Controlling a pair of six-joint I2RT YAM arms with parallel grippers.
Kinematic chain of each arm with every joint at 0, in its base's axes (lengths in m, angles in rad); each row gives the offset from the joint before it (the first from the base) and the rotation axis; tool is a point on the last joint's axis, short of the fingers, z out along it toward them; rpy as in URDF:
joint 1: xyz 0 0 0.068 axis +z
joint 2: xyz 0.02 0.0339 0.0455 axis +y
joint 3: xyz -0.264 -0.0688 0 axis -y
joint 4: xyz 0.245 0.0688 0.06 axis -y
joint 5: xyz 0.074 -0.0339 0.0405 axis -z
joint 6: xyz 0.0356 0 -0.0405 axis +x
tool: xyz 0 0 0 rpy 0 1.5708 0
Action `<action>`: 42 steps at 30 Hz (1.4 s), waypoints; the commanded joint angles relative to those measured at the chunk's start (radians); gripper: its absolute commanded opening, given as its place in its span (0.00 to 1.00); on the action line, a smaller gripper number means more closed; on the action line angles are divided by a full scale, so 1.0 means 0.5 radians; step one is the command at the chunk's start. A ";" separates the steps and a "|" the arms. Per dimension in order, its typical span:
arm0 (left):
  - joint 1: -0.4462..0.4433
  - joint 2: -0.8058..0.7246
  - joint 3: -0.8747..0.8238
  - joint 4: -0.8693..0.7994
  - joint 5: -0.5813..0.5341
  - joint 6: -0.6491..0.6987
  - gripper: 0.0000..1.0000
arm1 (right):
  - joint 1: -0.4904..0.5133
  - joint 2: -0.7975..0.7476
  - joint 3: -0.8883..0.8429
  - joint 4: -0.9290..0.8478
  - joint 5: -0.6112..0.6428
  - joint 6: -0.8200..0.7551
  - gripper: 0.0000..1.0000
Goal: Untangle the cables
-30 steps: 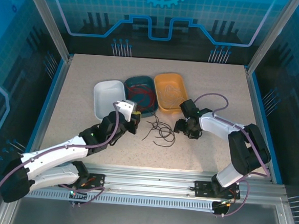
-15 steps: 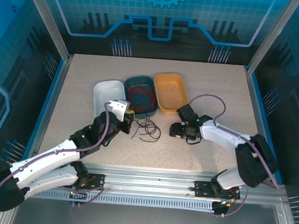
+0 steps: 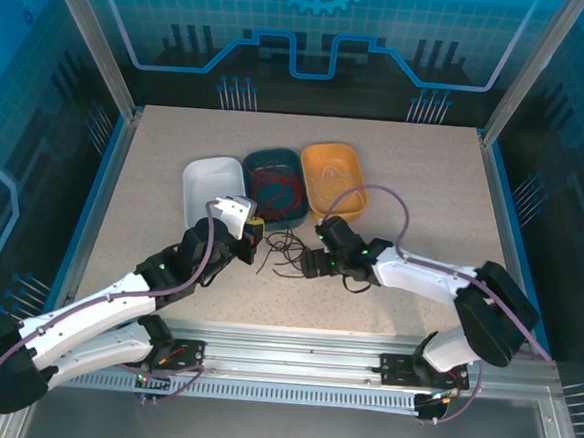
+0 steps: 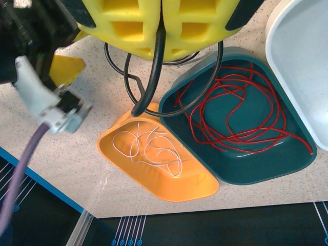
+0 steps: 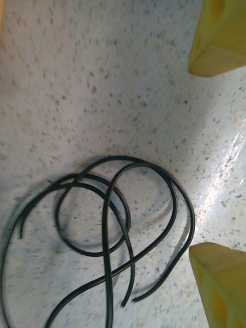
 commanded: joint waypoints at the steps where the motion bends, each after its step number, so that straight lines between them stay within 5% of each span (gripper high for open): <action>1: 0.013 -0.030 0.005 0.006 0.036 -0.031 0.00 | 0.111 0.150 0.204 -0.076 0.255 -0.093 0.89; 11: 0.010 -0.037 0.008 0.005 0.056 -0.062 0.00 | 0.187 0.545 0.402 0.111 0.269 -0.202 0.95; 13: 0.010 -0.047 0.013 -0.005 0.051 -0.062 0.00 | 0.187 0.611 0.424 0.114 0.269 -0.197 0.88; 20: 0.013 -0.139 0.031 -0.088 -0.061 -0.004 0.00 | 0.175 0.627 0.333 0.103 0.232 -0.105 0.37; 23: 0.018 -0.185 0.070 -0.170 -0.168 0.043 0.00 | 0.156 0.556 0.239 0.096 0.250 -0.049 0.23; 30: 0.058 -0.310 0.181 -0.384 -0.439 0.140 0.00 | 0.050 0.345 -0.012 0.062 0.263 0.090 0.14; 42: 0.163 -0.365 0.299 -0.515 -0.487 0.217 0.00 | -0.181 0.057 -0.230 -0.144 0.321 0.252 0.07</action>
